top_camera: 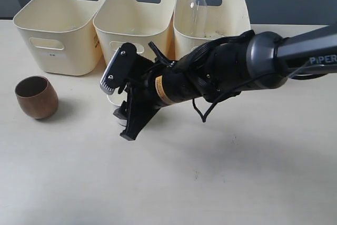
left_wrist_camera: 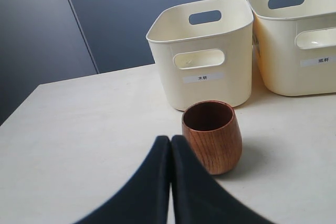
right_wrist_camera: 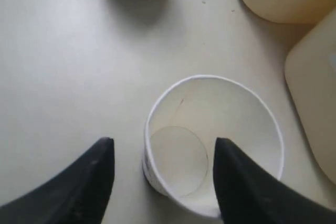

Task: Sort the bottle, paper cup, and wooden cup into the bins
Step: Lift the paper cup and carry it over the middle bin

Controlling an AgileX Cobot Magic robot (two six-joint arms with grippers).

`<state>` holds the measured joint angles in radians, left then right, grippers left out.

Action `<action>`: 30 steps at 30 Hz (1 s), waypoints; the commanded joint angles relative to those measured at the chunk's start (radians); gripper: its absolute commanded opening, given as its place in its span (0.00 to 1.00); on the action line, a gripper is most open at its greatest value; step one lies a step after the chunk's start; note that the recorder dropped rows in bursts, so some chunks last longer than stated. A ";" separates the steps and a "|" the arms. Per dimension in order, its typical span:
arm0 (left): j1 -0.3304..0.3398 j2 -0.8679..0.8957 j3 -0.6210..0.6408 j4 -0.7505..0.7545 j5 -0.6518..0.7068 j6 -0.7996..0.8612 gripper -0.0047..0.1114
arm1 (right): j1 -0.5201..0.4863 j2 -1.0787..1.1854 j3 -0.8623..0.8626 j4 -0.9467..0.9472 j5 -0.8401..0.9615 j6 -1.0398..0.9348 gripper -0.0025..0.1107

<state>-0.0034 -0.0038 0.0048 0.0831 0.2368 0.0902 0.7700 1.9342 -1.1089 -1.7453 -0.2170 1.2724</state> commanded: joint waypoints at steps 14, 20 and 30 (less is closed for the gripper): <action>-0.001 0.004 -0.005 -0.002 -0.005 -0.002 0.04 | -0.002 -0.153 -0.044 0.001 -0.011 -0.020 0.02; -0.001 0.004 -0.005 -0.002 -0.005 -0.002 0.04 | -0.002 -0.277 -0.095 0.001 0.072 -0.020 0.02; -0.001 0.004 -0.005 -0.002 -0.005 -0.002 0.04 | -0.002 -0.250 -0.230 0.021 0.197 -0.014 0.02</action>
<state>-0.0034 -0.0038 0.0048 0.0831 0.2368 0.0902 0.7700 1.6597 -1.3023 -1.7400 -0.0868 1.2571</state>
